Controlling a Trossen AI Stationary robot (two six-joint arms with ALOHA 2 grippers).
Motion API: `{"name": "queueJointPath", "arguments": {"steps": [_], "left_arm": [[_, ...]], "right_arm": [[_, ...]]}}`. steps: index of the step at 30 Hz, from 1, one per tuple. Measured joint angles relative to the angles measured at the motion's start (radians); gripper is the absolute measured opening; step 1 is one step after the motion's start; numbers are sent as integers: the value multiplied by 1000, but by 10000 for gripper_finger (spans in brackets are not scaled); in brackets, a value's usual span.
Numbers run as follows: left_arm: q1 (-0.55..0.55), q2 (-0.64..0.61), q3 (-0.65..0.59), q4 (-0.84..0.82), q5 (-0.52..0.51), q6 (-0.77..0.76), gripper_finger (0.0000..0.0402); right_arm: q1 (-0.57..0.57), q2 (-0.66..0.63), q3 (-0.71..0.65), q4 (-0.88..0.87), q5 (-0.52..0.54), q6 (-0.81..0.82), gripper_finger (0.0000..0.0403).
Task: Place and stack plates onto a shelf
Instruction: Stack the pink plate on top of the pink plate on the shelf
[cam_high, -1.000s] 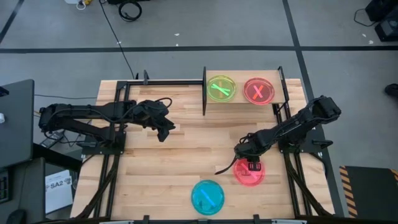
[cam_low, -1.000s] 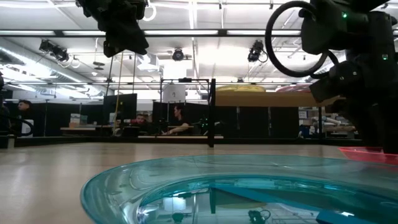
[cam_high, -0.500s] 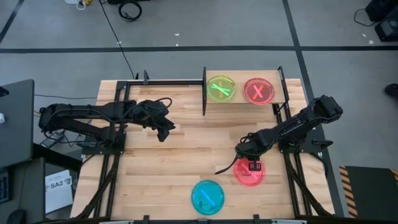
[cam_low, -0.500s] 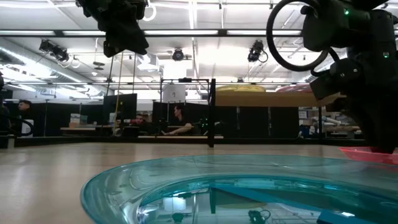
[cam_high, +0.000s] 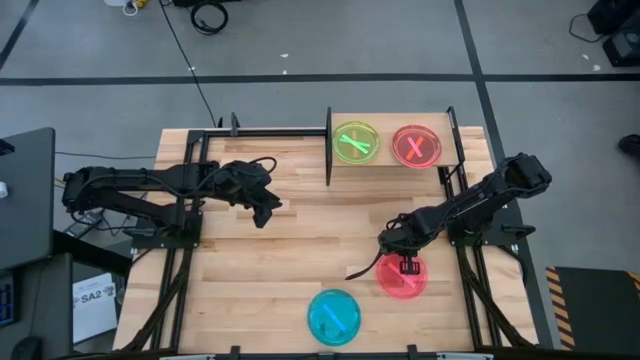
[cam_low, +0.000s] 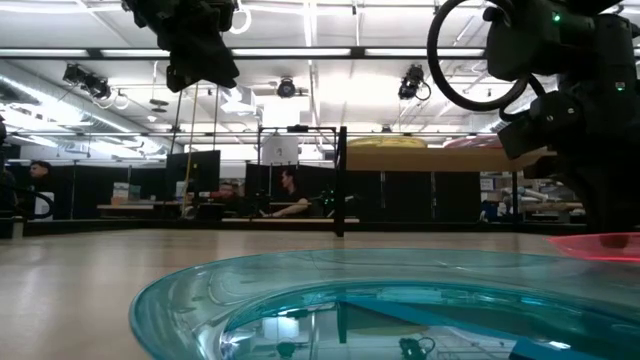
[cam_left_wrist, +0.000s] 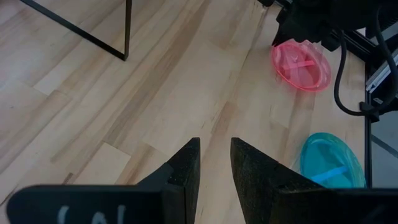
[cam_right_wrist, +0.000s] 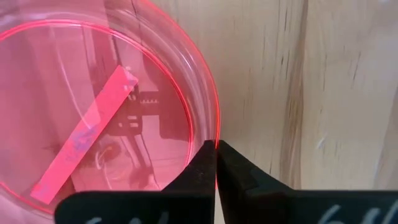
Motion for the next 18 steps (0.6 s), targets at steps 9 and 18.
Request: {"name": "queueJointPath", "arguments": {"steps": [9, 18], "left_arm": [[0, 0, 0, 1, -51, 1, 96], [0, 0, 0, 4, -66, 0, 96]], "right_arm": [[-8, 1, 7, -15, -87, 0, 8], [-37, 1, 125, -183, -81, -6, 7]]}}
